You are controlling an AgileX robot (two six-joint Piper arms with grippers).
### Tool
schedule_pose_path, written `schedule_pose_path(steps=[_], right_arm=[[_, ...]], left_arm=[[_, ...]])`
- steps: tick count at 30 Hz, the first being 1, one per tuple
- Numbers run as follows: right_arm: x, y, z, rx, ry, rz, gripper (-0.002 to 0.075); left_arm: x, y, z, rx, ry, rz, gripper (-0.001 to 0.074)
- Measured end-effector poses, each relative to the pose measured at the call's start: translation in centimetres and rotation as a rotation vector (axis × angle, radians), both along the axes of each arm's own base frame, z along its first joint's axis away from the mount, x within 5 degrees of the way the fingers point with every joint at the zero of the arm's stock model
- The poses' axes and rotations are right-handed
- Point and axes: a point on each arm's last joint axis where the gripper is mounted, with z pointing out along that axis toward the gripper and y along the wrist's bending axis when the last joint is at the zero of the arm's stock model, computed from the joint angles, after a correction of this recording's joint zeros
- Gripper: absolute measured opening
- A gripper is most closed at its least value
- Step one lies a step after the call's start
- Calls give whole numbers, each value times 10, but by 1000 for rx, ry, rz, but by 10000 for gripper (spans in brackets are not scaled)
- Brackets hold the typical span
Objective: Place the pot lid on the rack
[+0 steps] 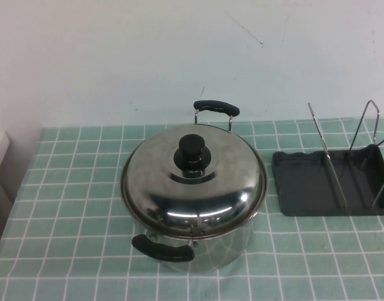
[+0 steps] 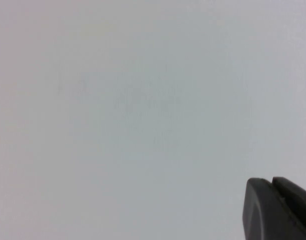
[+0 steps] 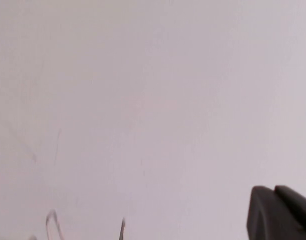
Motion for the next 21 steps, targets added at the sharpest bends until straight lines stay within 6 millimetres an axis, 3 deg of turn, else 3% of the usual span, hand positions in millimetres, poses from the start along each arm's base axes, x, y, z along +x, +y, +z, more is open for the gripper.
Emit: schedule_pose_path(steps=[7,11,18,21], right_arm=[[-13,0,30,-41,-357,-19,-1],[-15,-4,33,-5,-402,-48,-1],[-13,-5,32,17,-329,-47,-1],[-12,-2,45,17,-215,-27,-1]], left_arm=[[-21,2,30,-14,-402,14,-1],[-32,3,39,-22,-555,19,-1],[-38,5,43,-50,-641,26,-1],[-27,8,47,-120,-453,23,-1]])
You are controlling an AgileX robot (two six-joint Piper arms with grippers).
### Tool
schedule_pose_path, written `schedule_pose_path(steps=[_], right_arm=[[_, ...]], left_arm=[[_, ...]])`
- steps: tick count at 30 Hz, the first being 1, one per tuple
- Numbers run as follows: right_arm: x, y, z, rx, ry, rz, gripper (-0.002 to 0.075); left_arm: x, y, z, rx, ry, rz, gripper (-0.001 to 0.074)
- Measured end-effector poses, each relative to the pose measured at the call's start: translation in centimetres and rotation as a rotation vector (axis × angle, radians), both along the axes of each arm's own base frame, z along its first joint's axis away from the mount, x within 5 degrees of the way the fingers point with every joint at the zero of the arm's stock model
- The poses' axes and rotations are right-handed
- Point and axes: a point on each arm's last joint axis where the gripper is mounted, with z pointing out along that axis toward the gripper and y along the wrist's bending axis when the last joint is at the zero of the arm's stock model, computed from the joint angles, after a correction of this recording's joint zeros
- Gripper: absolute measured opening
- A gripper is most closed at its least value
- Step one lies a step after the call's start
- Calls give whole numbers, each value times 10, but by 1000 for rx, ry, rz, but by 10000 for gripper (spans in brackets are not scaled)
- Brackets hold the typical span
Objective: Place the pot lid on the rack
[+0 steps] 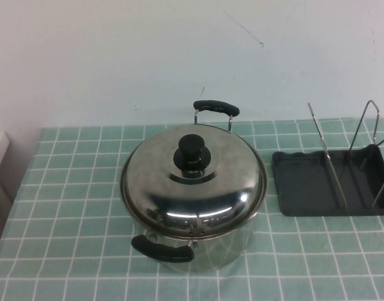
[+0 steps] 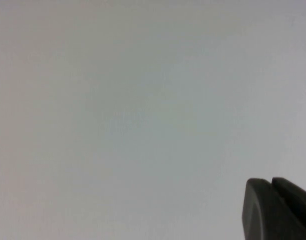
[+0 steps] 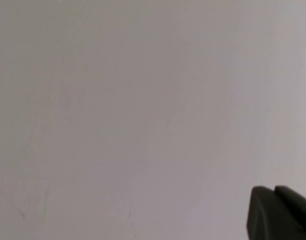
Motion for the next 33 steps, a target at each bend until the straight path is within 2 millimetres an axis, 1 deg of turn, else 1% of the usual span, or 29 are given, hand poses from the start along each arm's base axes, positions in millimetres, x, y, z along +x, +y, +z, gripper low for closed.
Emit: schedule_pose_path(steps=[1,4,5,7,10,12,13,17,19,20,23,26,28,29,30,33], right_arm=[[-1,1,7,-6,44,7,-1],[-10,4,30,-48,146,18,-1],[-13,5,34,-76,196,18,-1],[-15,6,44,-117,247,16,-1],[-12,7,47,-137,330,29,-1],[-10,8,44,-115,362,51,-1],[-8,9,42,-102,376,62,-1],[-2,9,29,-80,403,73,-1],[1,9,19,-75,433,76,-1],[2,9,15,-74,445,77,-1],[5,9,6,-76,474,78,-1],[6,9,0,-88,500,79,-1],[6,9,-2,-90,505,79,-1],[7,9,-2,-92,507,79,-1],[7,9,-2,-92,507,79,-1],[7,9,-2,-101,507,77,-1]], left_arm=[[5,-2,4,7,134,-20,-1],[11,-7,15,78,399,-45,-1],[12,-8,19,87,449,-48,-1],[17,-8,24,70,478,-63,-1],[32,-8,30,-15,479,-113,-1],[43,-10,32,-32,471,-143,-1],[49,-12,34,-11,463,-158,-1],[71,-33,40,184,384,-292,-1],[84,-46,38,296,376,-386,-1],[91,-51,37,325,377,-438,-1],[115,-60,29,338,430,-547,-1],[137,-65,23,343,479,-609,6],[150,-69,21,364,495,-644,36],[157,-71,20,381,507,-663,66],[163,-73,18,398,511,-682,106],[182,-79,10,441,552,-749,269]])
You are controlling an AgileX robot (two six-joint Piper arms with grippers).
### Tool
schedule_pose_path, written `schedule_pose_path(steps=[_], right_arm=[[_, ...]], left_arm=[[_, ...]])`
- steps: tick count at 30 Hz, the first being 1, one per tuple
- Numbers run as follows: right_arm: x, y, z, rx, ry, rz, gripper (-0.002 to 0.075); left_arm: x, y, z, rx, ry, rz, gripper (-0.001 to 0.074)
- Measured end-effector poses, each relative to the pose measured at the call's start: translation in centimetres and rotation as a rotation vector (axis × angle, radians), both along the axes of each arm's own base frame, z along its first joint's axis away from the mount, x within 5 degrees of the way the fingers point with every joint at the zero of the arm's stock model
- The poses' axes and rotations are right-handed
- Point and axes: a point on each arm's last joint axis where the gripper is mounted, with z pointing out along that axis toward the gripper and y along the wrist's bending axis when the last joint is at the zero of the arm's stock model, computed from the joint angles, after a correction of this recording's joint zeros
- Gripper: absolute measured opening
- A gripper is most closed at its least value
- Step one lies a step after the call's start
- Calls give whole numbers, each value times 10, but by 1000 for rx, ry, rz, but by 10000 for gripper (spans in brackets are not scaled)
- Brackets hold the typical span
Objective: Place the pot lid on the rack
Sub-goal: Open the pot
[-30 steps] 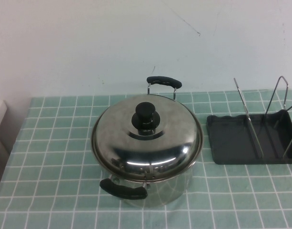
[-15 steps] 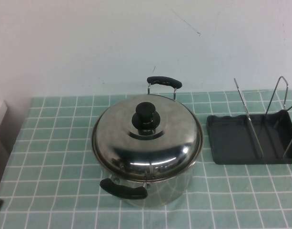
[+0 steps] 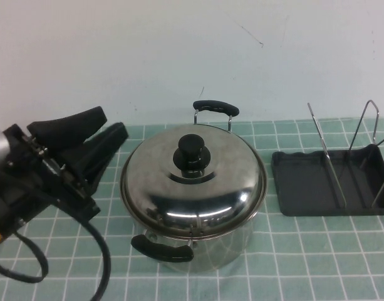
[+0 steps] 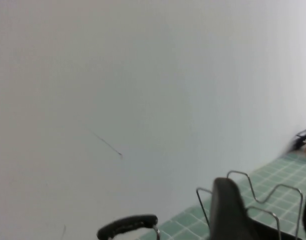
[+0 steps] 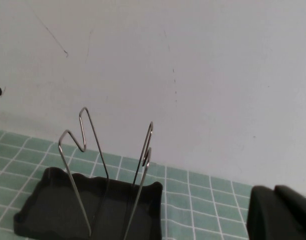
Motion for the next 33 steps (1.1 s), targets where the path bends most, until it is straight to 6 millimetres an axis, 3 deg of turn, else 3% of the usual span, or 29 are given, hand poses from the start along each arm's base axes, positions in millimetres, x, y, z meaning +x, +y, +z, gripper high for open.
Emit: schedule_pose_path(steps=[4,7,11,19,26,29,33], right_arm=[[0,0,0,-11,3,1,-1],[0,0,-1,-14,4,2,-1],[0,0,-2,-24,8,2,-1],[0,0,-2,-25,8,2,-1],[0,0,-2,-28,8,3,-1],[0,0,-2,-28,8,3,-1],[0,0,-2,-28,8,3,-1]], left_arm=[[22,-12,-10,21,65,-65,505],[36,-27,-16,49,98,-104,566],[55,-49,-25,103,131,-85,585],[84,-79,-53,157,195,-61,591],[89,-89,-72,216,200,-39,578],[91,-89,-78,237,199,-34,510],[93,-88,-78,209,191,-6,324]])
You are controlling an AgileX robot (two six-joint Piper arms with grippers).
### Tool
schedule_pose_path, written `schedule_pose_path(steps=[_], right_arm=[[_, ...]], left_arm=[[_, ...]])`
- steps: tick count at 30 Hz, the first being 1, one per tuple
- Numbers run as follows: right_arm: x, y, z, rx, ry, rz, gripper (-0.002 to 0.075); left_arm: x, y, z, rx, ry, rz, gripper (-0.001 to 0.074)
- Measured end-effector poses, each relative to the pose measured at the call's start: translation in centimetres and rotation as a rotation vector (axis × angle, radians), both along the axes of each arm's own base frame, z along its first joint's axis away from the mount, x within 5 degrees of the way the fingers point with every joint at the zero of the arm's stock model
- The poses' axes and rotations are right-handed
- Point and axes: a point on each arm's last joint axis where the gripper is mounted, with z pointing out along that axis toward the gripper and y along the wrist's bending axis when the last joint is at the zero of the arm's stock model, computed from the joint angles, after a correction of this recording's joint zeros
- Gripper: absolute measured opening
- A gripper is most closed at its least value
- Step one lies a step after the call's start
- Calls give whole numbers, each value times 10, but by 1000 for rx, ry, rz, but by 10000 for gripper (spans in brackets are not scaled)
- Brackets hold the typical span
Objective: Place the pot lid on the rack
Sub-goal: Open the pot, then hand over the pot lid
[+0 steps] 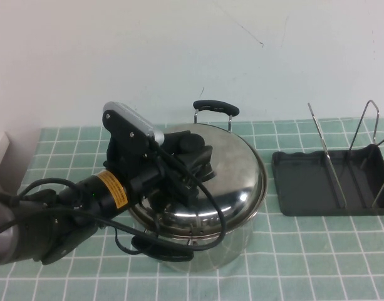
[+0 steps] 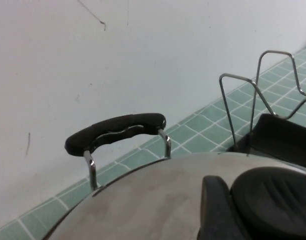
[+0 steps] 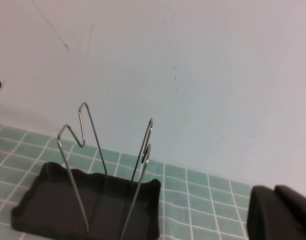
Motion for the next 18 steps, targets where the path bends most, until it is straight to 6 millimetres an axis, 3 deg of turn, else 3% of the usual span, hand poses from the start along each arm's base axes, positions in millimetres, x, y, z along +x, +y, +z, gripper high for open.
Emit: schedule_pose_path(steps=[6,10,13,18], right_arm=[[0,0,1,9,-8,1,-1],[-1,2,8,103,-66,14,-1],[-4,4,22,205,-107,44,-1],[-21,18,58,435,-139,197,-1]], left_arm=[[2,0,6,-94,-29,26,328],[1,-1,16,-186,-97,7,328],[-1,-1,20,-229,-79,-3,328],[-13,-4,47,-339,-72,-26,328]])
